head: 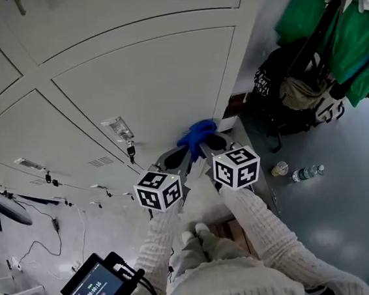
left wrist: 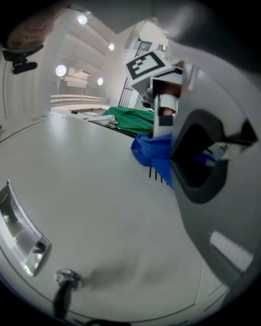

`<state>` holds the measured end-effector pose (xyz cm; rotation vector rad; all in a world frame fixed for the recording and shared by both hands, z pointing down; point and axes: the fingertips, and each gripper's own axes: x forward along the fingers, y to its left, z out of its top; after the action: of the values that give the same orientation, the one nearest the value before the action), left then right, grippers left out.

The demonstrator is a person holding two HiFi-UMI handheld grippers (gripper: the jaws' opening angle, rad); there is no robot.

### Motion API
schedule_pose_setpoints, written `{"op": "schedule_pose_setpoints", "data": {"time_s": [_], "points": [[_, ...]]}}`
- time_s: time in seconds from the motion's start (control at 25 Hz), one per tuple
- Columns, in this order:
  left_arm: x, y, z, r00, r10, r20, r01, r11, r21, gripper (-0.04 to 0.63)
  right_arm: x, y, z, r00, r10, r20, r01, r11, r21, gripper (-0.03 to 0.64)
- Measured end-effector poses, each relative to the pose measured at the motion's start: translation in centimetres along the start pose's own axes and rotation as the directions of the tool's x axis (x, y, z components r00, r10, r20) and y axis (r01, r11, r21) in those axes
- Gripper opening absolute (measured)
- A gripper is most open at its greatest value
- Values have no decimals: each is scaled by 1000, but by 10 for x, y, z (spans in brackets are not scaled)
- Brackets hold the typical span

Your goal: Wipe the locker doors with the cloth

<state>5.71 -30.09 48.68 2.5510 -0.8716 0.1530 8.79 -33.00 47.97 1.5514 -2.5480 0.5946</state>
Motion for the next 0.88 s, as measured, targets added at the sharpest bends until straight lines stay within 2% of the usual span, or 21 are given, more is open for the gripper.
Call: {"op": "schedule_pose_setpoints", "data": {"time_s": [0.2, 0.4, 0.88], "points": [[2, 8, -21, 999, 0, -51, -1, 1000, -26, 6, 9, -6, -24, 997, -12, -71, 13, 1000, 18, 52], [3, 10, -38, 995, -40, -93, 34, 997, -73, 6, 16, -10, -40, 992, -19, -124, 23, 999, 25, 52], [-1, 7, -47, 992, -54, -111, 45, 996, -79, 6, 22, -16, -58, 979, -28, -201, 34, 999, 29, 52]]}}
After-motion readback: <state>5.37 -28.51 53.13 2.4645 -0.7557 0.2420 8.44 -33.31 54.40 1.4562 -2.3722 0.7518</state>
